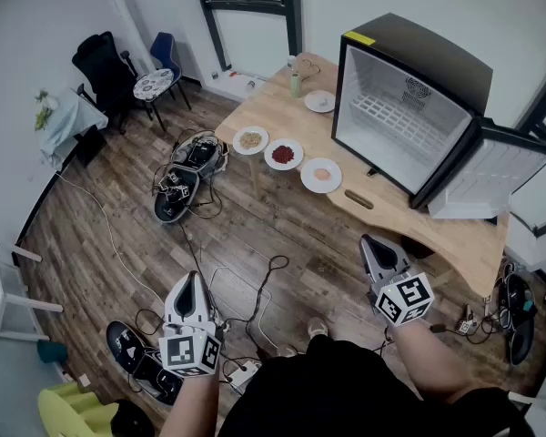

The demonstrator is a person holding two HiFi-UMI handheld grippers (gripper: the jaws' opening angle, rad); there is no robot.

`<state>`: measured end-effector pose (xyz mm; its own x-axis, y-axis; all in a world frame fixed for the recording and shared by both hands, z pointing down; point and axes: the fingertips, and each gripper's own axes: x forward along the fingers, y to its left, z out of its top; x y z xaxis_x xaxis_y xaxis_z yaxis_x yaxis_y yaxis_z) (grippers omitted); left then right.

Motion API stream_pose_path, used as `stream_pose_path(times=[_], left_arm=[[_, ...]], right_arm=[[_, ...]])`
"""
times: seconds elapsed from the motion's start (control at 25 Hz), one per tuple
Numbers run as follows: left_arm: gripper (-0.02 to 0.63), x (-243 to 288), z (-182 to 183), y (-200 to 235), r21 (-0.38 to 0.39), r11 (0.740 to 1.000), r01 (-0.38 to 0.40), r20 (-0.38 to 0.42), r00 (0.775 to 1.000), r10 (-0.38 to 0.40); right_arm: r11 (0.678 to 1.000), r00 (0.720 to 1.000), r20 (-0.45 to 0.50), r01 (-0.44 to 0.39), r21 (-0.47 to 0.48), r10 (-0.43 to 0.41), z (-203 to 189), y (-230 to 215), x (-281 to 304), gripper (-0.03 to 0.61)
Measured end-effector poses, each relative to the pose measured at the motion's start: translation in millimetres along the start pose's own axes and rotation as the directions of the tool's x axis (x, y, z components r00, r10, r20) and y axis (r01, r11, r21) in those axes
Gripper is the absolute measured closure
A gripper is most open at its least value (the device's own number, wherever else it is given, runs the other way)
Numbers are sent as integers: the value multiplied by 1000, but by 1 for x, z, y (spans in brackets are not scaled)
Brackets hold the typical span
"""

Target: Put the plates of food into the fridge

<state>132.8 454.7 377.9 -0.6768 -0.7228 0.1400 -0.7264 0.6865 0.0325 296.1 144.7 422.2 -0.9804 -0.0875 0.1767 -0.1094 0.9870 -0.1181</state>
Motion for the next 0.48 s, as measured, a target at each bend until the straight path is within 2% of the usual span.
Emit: stream_pose_path(times=[0.16, 0.32, 0.48], left_arm=[[611, 31, 14, -16, 38, 999, 26, 11, 1000, -27], [611, 52, 21, -30, 50, 999, 20, 21, 1000, -21], [611, 65, 20, -41, 54, 998, 20, 2, 1000, -20]], right_arm=[[1000, 1000, 17, 15, 21, -15, 0, -26, 3, 557], [999, 1000, 2, -27, 18, 27, -10, -40, 9, 557], [996, 998, 6, -55, 71, 55, -17, -52, 21, 557]])
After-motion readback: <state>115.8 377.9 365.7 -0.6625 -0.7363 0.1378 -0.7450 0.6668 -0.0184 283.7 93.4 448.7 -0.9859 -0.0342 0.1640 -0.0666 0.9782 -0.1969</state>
